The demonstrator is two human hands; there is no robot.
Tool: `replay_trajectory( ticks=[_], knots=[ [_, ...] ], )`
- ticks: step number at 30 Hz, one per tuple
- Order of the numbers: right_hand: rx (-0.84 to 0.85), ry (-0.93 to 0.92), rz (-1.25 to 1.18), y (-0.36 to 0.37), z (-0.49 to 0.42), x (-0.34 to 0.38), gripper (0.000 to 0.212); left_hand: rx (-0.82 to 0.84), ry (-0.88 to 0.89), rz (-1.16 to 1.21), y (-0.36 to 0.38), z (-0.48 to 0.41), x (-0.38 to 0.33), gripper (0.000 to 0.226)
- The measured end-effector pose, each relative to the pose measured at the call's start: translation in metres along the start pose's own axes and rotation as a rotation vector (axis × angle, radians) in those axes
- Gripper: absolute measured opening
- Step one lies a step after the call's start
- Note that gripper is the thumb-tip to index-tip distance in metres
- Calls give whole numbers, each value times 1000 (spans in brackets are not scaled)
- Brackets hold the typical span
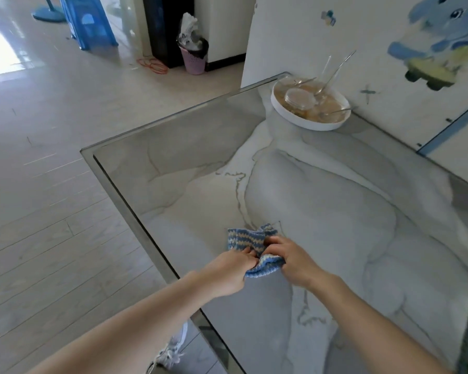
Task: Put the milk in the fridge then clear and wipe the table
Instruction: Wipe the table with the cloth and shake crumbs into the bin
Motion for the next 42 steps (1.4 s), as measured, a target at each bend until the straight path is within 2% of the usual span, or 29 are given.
replay_trajectory(
  ticks=[4,7,11,14,16,21,24,26,28,32,36,39,42],
  knots=[
    [-36,74,18,-11,43,-34,40,102,46,-52,9,-11,-55,34],
    [-58,145,34,-23,60,-52,46,163,77,6,6,-20,-79,22],
    [-253,159,-105,-49,60,-56,41,128,120,212,-22,-35,-78,7],
    [-447,116,-158,-75,39,-39,20,-30,77,306,-58,-49,-57,10],
    [-516,56,-205,-93,13,-16,22,-158,55,331,-88,-59,-33,18],
    [-545,-25,-158,-124,-75,40,27,-455,-51,364,-157,-76,41,31],
    [-531,-89,-112,-127,-126,64,30,-634,-114,269,-174,-79,81,37],
    [-483,-115,-88,-119,-157,67,33,-686,-146,200,-169,-83,105,39],
    [-363,-115,-40,-103,-180,57,35,-624,-175,151,-151,-92,127,43],
    [-56,-42,88,-71,-185,28,48,-279,-100,74,-105,-105,135,53],
    [-29,-25,47,-70,-165,16,47,-176,-112,43,-91,-110,120,54],
    [18,-5,70,-72,-144,6,41,-119,-56,16,-83,-110,101,47],
    [27,19,63,-71,-110,-5,56,-68,-3,0,-68,-105,70,44]
  ],
)
Point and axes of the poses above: each hand's wrist, its own z-axis away from the middle knuckle, its own y-axis out of the palm, x = y × z, the point moved 3 cm from there along -z, towards the middle knuckle, and after that the axes turned 10 degrees about -z, right-handed, at the moved point
